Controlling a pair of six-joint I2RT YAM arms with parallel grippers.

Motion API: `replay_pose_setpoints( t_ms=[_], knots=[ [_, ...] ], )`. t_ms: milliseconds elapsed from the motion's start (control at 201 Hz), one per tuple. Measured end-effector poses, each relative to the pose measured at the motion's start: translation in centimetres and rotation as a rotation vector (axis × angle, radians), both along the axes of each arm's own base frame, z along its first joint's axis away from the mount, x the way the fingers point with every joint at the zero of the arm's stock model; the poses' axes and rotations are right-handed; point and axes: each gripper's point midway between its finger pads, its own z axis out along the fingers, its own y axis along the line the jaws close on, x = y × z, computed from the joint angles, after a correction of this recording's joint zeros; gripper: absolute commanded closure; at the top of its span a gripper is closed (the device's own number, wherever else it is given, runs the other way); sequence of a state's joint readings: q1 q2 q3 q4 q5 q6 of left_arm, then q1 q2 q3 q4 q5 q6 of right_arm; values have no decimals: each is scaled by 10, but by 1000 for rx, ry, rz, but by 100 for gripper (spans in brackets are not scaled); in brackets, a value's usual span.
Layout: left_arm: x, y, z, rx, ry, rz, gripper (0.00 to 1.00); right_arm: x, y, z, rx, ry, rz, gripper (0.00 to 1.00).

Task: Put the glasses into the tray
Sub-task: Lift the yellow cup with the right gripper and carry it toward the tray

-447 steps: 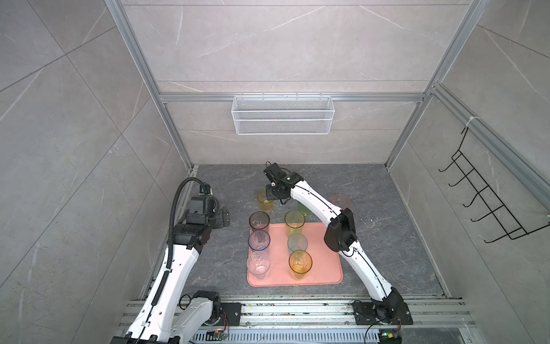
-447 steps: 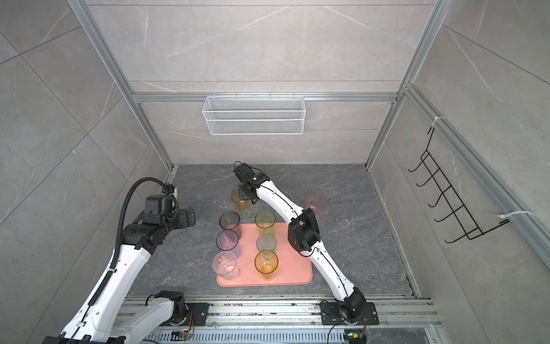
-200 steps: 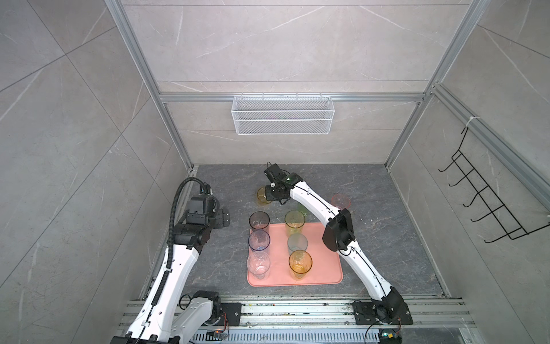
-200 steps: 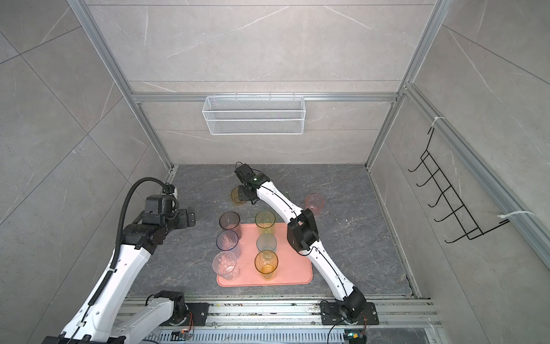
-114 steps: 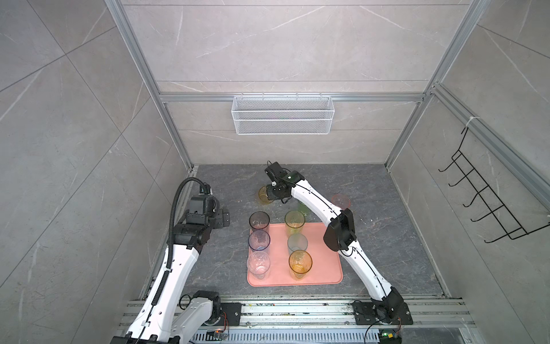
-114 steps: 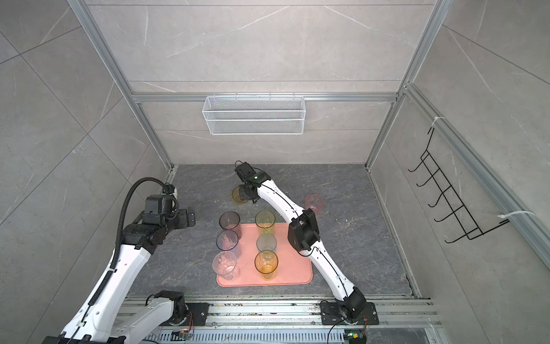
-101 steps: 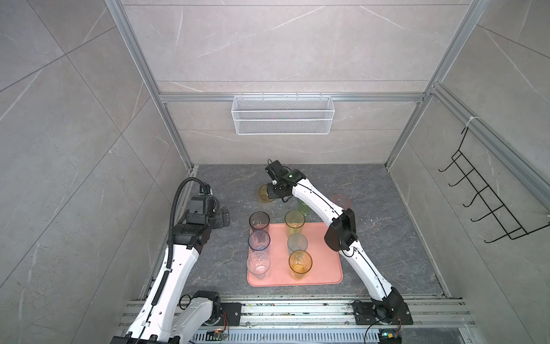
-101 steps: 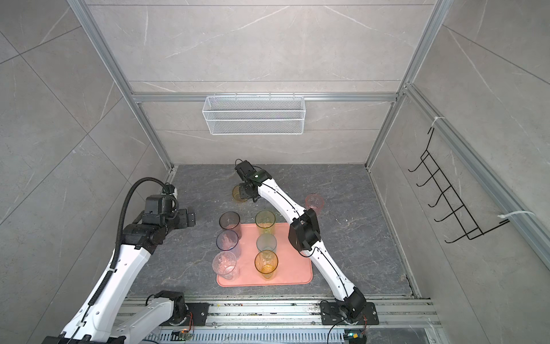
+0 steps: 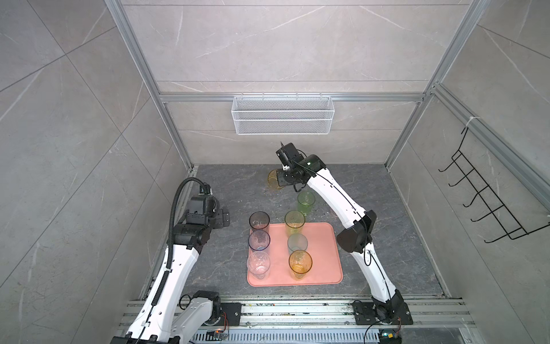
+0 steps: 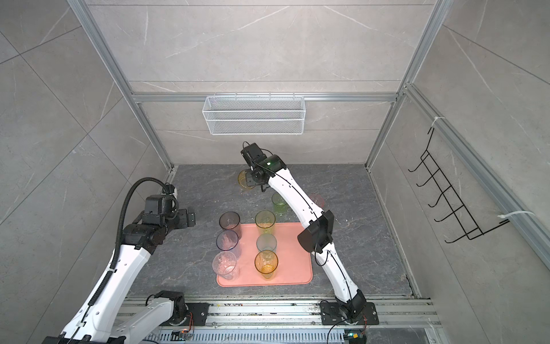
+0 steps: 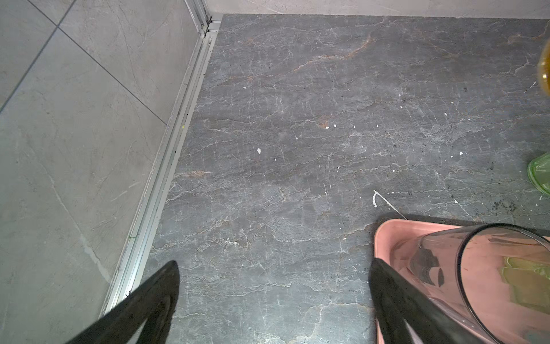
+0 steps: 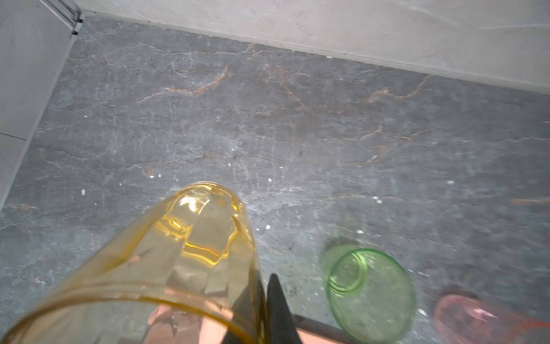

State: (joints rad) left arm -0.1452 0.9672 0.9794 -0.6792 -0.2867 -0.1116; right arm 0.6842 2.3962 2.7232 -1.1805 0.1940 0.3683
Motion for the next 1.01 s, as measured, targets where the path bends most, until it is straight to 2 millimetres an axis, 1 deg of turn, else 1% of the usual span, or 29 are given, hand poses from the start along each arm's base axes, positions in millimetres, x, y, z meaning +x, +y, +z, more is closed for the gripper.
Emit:
replay_pose_setpoints(
  t_ms=[134, 229, 488, 662, 792, 891, 1006],
  knots=[
    [0, 0, 0, 0, 0, 0, 1, -7, -22, 14, -34, 3, -24, 100],
    [0, 0, 0, 0, 0, 0, 1, -15, -39, 22, -61, 9, -35, 100],
    [0, 0, 0, 0, 0, 0, 1, -49, -85, 38, -101, 39, -63, 100],
    [0, 0, 0, 0, -2, 0, 1, -73, -116, 44, -107, 50, -87, 100],
    [0, 0, 1, -1, -4, 0, 1, -87, -137, 47, -105, 48, -109, 100],
    [-1, 0, 2, -1, -6, 0, 1, -97, -151, 47, -108, 53, -125, 100],
    [-1, 0, 2, -1, -6, 0, 1, -108, -164, 38, -122, 76, -136, 100]
  ],
)
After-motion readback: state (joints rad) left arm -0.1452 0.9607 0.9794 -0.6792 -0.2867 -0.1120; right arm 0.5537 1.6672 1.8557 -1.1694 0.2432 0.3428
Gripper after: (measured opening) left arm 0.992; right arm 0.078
